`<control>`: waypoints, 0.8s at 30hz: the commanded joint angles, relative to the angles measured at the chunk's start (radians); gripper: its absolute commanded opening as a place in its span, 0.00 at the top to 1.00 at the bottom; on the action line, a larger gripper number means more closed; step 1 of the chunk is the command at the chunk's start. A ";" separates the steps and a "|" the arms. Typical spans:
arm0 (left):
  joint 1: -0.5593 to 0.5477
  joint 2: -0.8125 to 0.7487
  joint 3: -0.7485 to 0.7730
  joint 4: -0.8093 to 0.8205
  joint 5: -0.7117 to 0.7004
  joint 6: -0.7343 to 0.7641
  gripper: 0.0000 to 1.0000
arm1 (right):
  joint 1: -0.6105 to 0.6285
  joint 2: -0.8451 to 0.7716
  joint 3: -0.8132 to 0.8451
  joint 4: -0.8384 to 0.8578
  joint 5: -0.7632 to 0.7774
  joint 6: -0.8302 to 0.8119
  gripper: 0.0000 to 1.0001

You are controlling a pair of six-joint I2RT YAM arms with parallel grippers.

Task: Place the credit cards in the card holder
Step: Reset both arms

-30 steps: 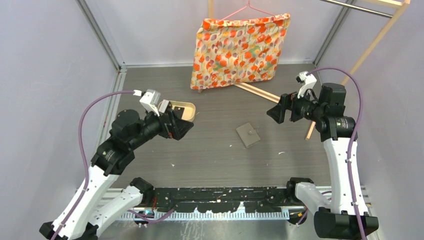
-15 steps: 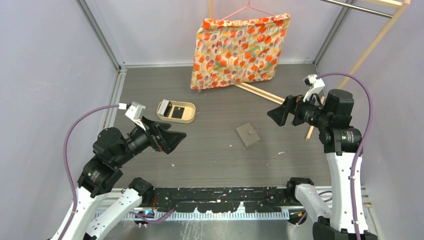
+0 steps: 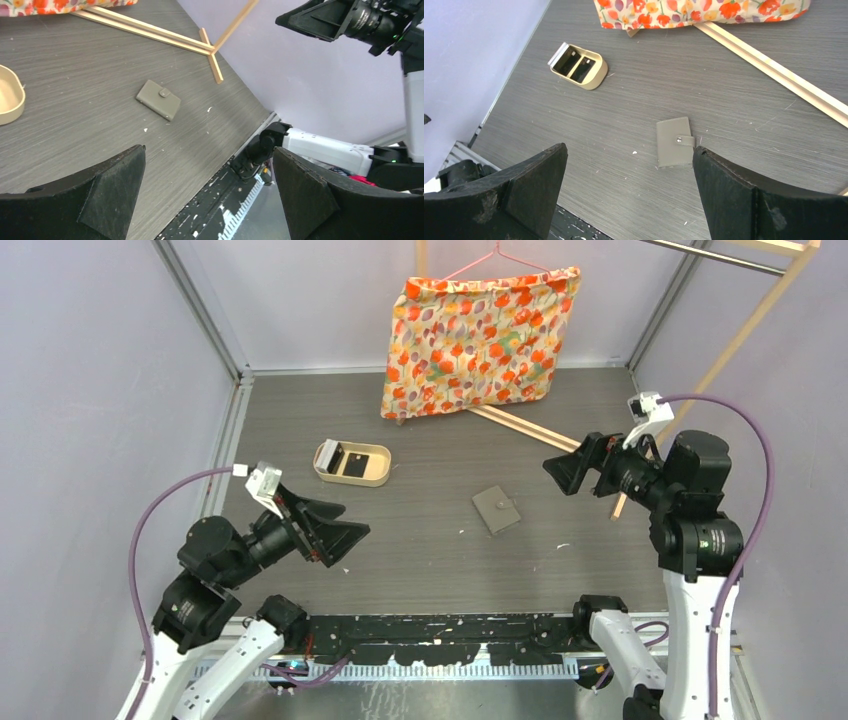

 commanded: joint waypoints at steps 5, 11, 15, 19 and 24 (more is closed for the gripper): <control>0.000 -0.080 0.022 0.062 0.053 -0.074 0.00 | -0.006 -0.035 0.011 0.027 0.072 0.065 0.00; 0.000 -0.053 0.004 0.037 0.047 -0.061 0.00 | -0.024 -0.028 0.015 0.037 0.053 0.092 0.00; 0.000 -0.040 -0.016 0.042 0.045 -0.058 0.00 | -0.024 -0.041 -0.004 0.042 0.056 0.088 0.00; 0.000 -0.008 0.010 -0.067 -0.030 -0.011 0.00 | -0.030 -0.053 -0.017 0.048 0.053 0.107 0.00; 0.000 0.074 0.108 -0.279 -0.136 0.078 0.00 | -0.037 -0.056 -0.020 0.053 0.044 0.116 0.00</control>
